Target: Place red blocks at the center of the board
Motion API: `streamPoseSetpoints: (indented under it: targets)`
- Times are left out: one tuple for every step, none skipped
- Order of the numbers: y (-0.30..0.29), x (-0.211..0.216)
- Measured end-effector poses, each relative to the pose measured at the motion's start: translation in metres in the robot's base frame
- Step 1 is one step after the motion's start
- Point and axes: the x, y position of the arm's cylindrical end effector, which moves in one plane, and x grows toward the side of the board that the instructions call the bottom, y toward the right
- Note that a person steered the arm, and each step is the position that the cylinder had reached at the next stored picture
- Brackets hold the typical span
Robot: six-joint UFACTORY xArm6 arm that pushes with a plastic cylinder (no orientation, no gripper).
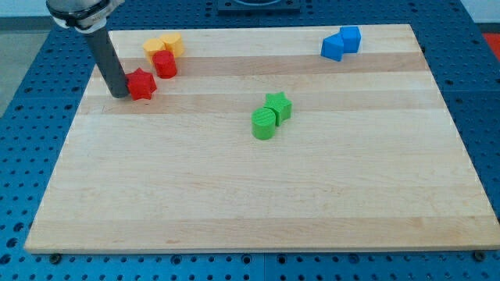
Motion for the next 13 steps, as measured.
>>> streamPoseSetpoints:
  targets:
    - [0.019,0.025]
    - [0.036,0.006]
    - [0.021,0.014]
    - [0.058,0.061]
    - [0.131,0.125]
    - [0.203,0.101]
    - [0.278,0.098]
    - [0.274,0.050]
    - [0.251,0.037]
    - [0.206,0.014]
    - [0.154,-0.037]
    - [0.152,-0.024]
    - [0.180,0.021]
